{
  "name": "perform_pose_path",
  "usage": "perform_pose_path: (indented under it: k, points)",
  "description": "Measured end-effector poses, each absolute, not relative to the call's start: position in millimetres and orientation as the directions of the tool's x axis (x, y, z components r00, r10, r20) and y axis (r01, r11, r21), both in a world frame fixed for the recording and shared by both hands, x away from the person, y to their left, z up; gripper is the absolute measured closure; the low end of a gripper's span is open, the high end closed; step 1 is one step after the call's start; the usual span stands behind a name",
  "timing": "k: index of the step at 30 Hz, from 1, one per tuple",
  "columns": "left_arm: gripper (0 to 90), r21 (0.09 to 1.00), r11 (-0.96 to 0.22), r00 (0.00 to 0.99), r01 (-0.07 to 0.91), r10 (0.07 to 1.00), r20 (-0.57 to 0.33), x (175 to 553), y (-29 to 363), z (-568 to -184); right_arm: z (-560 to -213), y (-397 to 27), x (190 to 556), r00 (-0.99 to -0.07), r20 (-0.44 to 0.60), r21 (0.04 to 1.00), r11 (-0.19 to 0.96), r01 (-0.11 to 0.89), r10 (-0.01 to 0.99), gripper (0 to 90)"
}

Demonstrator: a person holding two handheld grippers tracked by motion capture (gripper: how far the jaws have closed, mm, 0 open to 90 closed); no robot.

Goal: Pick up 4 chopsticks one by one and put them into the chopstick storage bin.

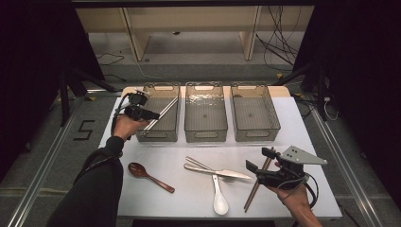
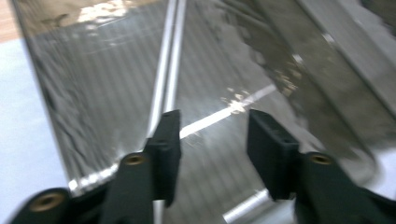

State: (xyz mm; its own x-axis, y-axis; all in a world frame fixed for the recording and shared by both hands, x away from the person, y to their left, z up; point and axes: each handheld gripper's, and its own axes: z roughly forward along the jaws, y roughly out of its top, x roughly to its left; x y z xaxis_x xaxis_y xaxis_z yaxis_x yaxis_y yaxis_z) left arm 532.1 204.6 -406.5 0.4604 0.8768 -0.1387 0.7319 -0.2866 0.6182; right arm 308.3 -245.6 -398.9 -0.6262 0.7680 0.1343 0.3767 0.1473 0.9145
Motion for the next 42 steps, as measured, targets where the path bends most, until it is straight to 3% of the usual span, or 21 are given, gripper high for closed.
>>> perform_pose_path:
  k: [3,9,31,36,42]
  points:
    - [44.4,0.627,-0.283,0.475,0.726,0.866,-0.158,519,202,-401,-399,-246,309,-0.624,0.132,0.915,0.147,0.375,0.770,24.2]
    - [36.8,0.669,-0.295,0.531,0.682,0.829,-0.174,486,194,-394,-399,-246,309,-0.615,0.128,0.910,0.156,0.385,0.778,24.2]
    - [25.0,0.745,-0.333,0.615,0.578,0.778,-0.130,402,175,-392,-416,-262,330,-0.433,0.116,0.745,0.210,0.633,0.894,25.9]
    - [24.5,0.751,-0.337,0.627,0.569,0.768,-0.130,391,176,-394,-418,-264,335,-0.489,0.073,0.721,0.293,0.628,0.869,25.8]
    - [24.0,0.745,-0.354,0.645,0.565,0.753,-0.131,380,176,-397,-421,-264,338,-0.673,-0.079,0.650,0.550,0.525,0.735,25.6]
